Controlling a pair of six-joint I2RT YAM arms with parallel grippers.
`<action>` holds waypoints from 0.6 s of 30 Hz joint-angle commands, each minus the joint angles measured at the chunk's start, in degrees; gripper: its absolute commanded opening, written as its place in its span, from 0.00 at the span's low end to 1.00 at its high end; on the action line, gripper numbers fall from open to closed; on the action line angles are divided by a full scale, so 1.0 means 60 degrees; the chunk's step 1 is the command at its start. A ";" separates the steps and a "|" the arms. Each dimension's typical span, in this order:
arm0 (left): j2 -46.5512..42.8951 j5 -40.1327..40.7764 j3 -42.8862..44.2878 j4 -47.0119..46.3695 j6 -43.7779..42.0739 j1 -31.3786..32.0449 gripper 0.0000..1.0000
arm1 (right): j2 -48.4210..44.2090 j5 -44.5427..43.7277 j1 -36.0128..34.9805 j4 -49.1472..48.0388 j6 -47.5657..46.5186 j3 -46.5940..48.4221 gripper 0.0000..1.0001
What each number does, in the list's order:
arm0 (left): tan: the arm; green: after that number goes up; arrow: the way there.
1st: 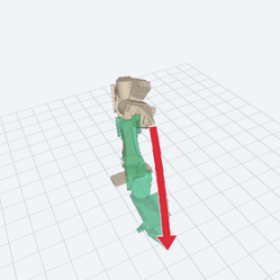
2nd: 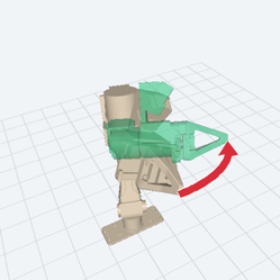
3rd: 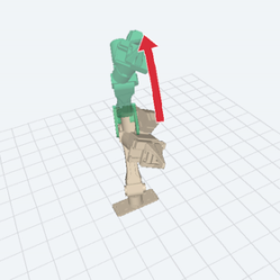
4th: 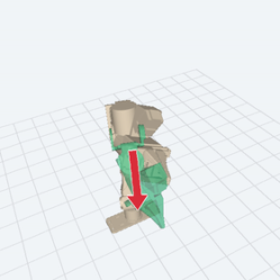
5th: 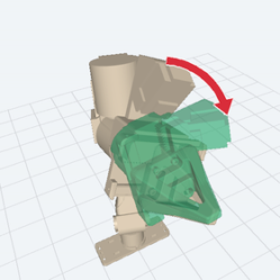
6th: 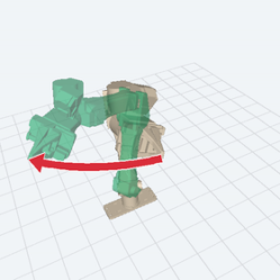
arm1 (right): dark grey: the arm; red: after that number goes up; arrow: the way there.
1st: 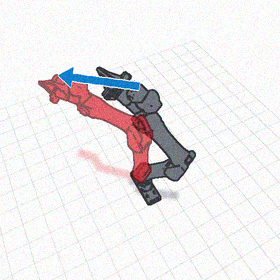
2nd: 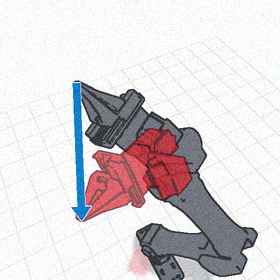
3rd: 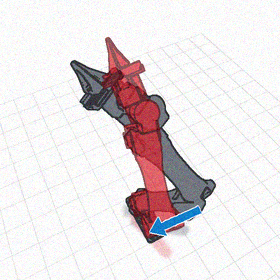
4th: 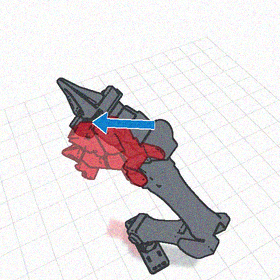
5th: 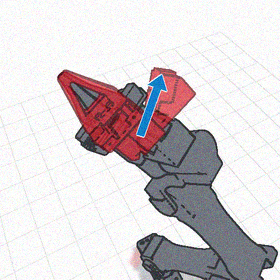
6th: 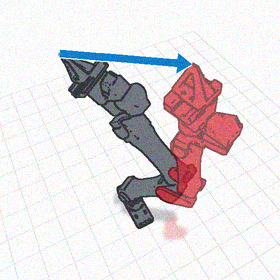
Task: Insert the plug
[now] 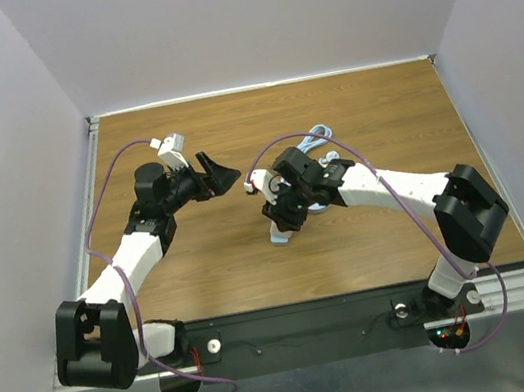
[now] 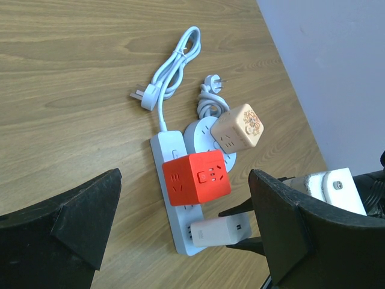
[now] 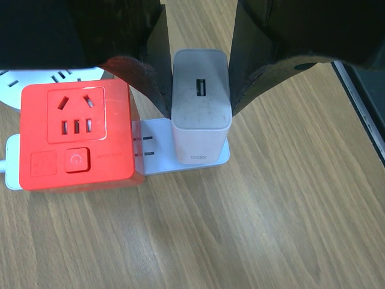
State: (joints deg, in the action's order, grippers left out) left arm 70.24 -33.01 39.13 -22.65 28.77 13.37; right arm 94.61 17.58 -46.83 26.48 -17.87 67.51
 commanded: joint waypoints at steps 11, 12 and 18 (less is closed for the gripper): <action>0.0071 -0.0386 0.0274 -0.0575 -0.0021 -0.0060 0.98 | 0.0023 -0.0880 -0.0223 0.0142 -0.0230 -0.0001 0.00; 0.0071 -0.0401 0.0274 -0.0575 -0.0020 -0.0060 0.98 | -0.0006 -0.0981 -0.0223 0.0171 -0.0245 -0.0001 0.00; 0.0115 -0.0518 0.0216 -0.0677 0.0009 -0.0060 0.98 | -0.0094 -0.1187 -0.0223 0.0260 -0.0259 -0.0016 0.00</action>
State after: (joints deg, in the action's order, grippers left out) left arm 71.24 -34.46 39.13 -23.70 28.86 13.37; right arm 94.56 13.34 -47.72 26.48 -18.50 67.51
